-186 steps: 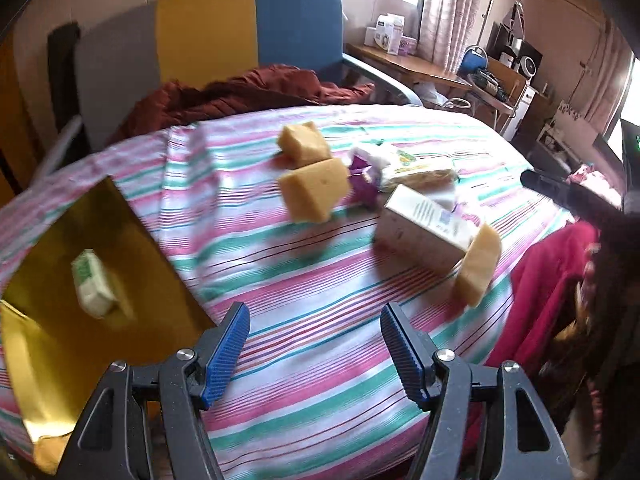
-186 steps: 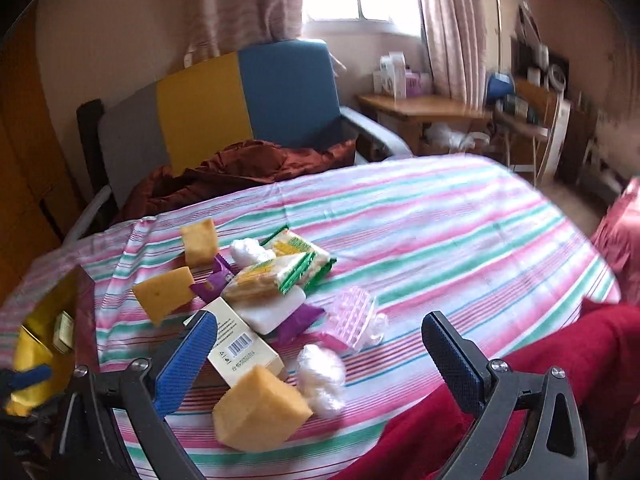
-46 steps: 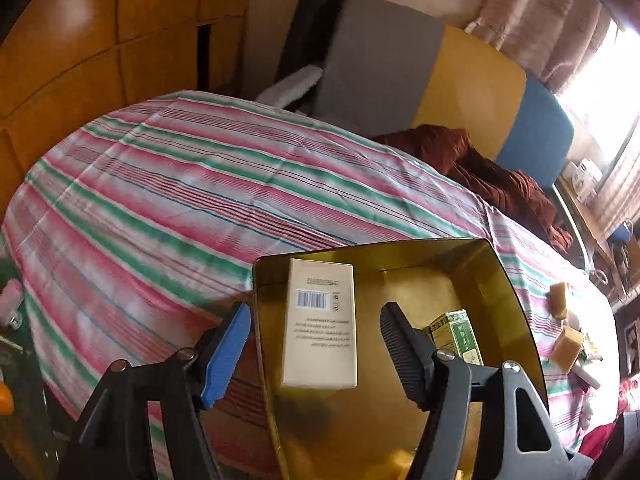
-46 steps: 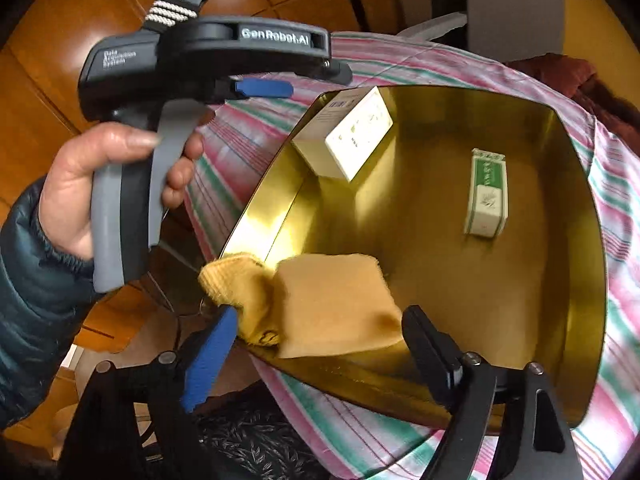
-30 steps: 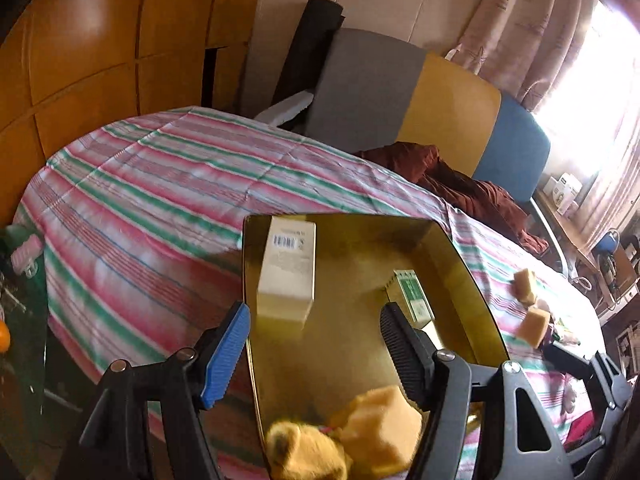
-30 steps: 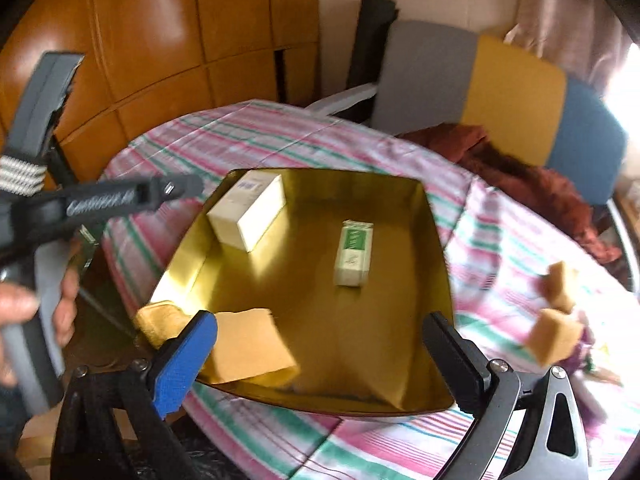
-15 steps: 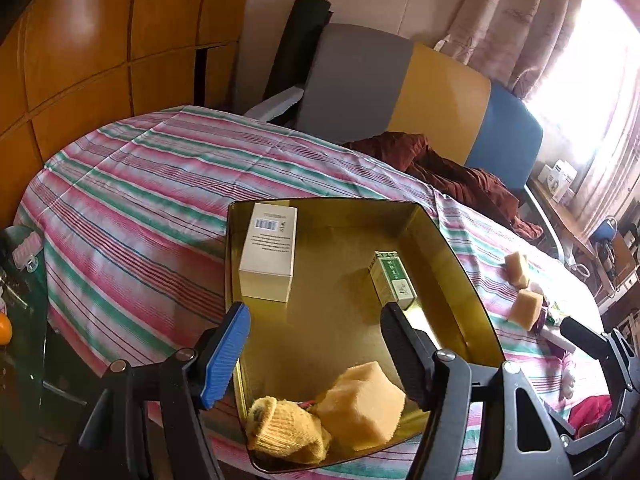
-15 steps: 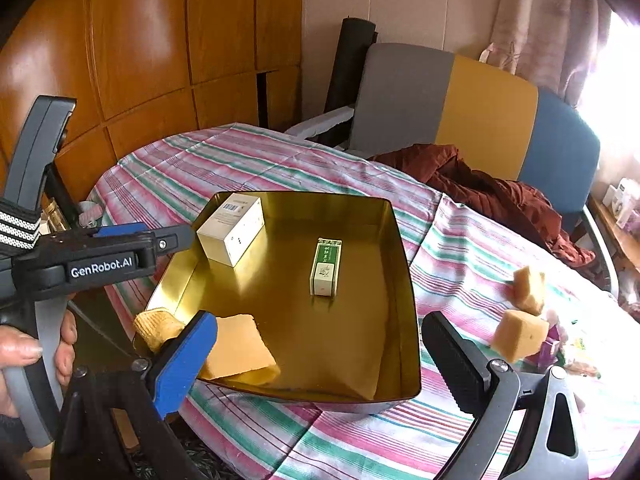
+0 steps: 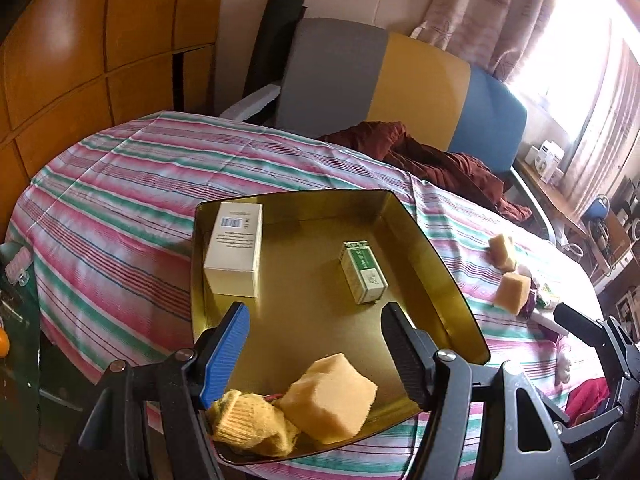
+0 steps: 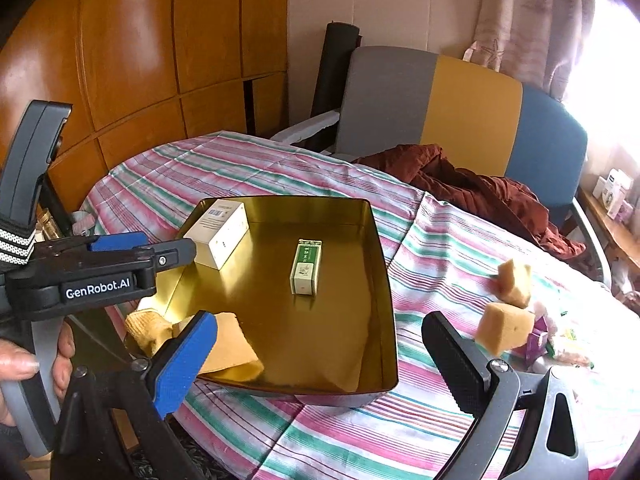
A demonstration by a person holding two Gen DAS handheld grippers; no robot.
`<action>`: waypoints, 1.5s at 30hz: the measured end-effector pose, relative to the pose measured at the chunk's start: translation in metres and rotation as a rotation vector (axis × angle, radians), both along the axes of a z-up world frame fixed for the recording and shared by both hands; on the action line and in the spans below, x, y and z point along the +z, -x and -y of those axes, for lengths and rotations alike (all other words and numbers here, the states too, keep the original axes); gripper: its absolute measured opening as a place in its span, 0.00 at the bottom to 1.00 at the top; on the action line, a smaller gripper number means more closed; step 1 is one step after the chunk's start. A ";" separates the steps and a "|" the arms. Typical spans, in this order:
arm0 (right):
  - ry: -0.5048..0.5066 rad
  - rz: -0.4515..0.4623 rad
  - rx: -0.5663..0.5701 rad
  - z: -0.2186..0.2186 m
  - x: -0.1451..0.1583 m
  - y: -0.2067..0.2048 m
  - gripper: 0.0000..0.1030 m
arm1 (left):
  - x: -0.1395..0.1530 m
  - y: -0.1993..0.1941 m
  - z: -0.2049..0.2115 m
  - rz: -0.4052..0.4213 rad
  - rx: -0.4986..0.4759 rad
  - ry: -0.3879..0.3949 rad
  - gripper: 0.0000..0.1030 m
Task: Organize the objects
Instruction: 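Move the left gripper to the pile and grasp a yellow sponge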
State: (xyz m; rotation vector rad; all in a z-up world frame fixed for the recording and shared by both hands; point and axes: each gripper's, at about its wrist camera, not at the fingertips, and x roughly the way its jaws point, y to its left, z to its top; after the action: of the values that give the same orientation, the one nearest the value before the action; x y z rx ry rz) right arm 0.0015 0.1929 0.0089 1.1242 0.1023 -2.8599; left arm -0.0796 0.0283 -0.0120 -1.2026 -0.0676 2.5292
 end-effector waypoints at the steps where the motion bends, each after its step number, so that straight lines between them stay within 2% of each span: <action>1: 0.001 0.001 -0.003 -0.002 -0.001 0.000 1.00 | 0.000 0.000 -0.003 0.000 -0.006 0.003 0.67; 9: 0.016 0.013 -0.044 -0.024 -0.008 -0.003 1.00 | 0.002 -0.006 -0.036 -0.001 -0.098 0.014 0.68; 15: 0.015 0.051 -0.137 -0.067 -0.022 -0.009 1.00 | -0.006 -0.012 -0.077 0.045 -0.214 0.025 0.68; 22: 0.013 0.115 -0.364 -0.174 -0.035 -0.037 1.00 | -0.013 -0.027 -0.134 0.091 -0.383 0.026 0.68; 30: 0.010 0.110 -0.692 -0.298 -0.028 -0.087 1.00 | -0.021 -0.047 -0.197 0.120 -0.549 0.046 0.68; 31: 0.029 0.103 -0.738 -0.313 -0.028 -0.094 1.00 | -0.022 -0.049 -0.203 0.124 -0.567 0.043 0.68; 33: 0.157 0.100 -0.799 -0.340 -0.032 -0.107 1.00 | -0.023 -0.055 -0.218 0.134 -0.614 0.035 0.68; 35: 0.236 0.095 -0.838 -0.357 -0.035 -0.114 1.00 | -0.026 -0.060 -0.233 0.146 -0.649 0.035 0.68; 37: 0.308 0.086 -0.857 -0.369 -0.039 -0.120 1.00 | -0.029 -0.065 -0.249 0.169 -0.684 0.023 0.68; 40: 0.469 0.063 -0.885 -0.385 -0.053 -0.128 1.00 | -0.034 -0.071 -0.268 0.192 -0.721 0.023 0.68; 43: 0.489 0.028 -0.909 -0.387 -0.053 -0.130 1.00 | -0.039 -0.075 -0.284 0.206 -0.747 0.029 0.68; 45: 0.493 0.026 -0.909 -0.386 -0.053 -0.130 1.00 | -0.042 -0.071 -0.290 0.205 -0.725 0.037 0.68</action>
State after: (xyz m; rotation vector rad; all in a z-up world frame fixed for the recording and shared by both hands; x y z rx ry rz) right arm 0.1314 0.5790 -0.0443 1.3072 -1.3602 -3.2141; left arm -0.0084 0.3186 -0.0539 -1.2145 0.3124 1.7834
